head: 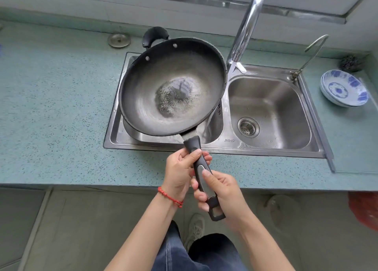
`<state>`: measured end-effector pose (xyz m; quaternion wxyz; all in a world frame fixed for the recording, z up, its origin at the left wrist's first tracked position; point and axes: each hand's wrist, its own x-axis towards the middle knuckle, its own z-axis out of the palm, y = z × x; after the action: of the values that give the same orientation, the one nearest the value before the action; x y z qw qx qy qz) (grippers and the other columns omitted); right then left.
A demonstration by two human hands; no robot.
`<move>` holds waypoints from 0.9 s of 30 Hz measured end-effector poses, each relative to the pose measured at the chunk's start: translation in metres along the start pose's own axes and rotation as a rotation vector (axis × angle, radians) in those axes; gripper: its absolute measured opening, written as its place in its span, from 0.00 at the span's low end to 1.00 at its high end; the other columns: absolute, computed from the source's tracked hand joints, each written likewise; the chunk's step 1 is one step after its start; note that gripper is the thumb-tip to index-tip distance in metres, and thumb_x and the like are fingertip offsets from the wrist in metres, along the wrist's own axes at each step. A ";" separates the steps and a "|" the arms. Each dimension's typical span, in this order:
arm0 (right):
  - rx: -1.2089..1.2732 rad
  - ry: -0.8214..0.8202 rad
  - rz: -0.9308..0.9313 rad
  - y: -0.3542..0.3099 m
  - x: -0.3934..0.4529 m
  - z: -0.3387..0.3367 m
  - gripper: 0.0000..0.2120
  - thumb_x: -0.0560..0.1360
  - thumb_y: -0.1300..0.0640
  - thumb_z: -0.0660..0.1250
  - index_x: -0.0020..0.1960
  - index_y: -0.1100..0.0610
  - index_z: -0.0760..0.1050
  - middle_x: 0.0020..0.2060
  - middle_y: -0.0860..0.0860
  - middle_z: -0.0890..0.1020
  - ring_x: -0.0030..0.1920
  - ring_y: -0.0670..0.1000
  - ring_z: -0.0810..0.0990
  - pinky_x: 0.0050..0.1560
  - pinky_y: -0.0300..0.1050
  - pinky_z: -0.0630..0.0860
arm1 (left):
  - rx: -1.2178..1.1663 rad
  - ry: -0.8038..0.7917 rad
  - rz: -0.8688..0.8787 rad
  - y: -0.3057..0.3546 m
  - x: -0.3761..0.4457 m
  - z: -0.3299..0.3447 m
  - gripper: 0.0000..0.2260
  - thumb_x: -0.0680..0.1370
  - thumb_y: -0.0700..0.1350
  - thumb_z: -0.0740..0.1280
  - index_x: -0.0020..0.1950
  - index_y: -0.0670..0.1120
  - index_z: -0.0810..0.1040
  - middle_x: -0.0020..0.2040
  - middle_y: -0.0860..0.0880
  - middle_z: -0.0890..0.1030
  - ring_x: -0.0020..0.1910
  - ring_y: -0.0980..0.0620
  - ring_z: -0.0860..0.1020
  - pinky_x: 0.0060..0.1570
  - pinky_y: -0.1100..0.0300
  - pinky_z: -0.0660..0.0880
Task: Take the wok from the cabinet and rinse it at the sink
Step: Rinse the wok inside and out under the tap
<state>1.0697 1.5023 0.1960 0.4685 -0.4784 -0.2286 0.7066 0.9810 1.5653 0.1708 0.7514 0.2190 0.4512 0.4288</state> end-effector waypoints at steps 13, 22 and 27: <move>-0.230 0.010 0.019 0.002 -0.002 0.007 0.13 0.77 0.61 0.60 0.37 0.61 0.78 0.30 0.56 0.83 0.24 0.51 0.78 0.27 0.40 0.76 | 0.059 0.046 0.007 -0.001 -0.007 -0.011 0.05 0.74 0.34 0.64 0.39 0.34 0.76 0.30 0.46 0.83 0.32 0.51 0.82 0.33 0.60 0.79; -0.182 0.045 0.082 0.012 0.005 0.013 0.15 0.70 0.54 0.62 0.30 0.58 0.81 0.27 0.57 0.81 0.24 0.51 0.78 0.26 0.41 0.76 | 0.121 0.045 -0.039 -0.002 -0.005 -0.023 0.07 0.74 0.36 0.64 0.37 0.36 0.78 0.30 0.46 0.83 0.32 0.51 0.82 0.34 0.62 0.79; -0.142 0.089 0.103 0.012 0.012 0.016 0.18 0.77 0.61 0.58 0.30 0.61 0.77 0.26 0.55 0.81 0.22 0.50 0.77 0.24 0.39 0.75 | 0.102 0.049 -0.096 -0.004 0.002 -0.027 0.08 0.74 0.36 0.64 0.42 0.30 0.76 0.31 0.43 0.83 0.32 0.51 0.82 0.32 0.62 0.78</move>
<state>1.0485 1.5090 0.1885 0.4062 -0.5523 -0.2323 0.6899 0.9599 1.5636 0.1532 0.7477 0.2243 0.5008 0.3739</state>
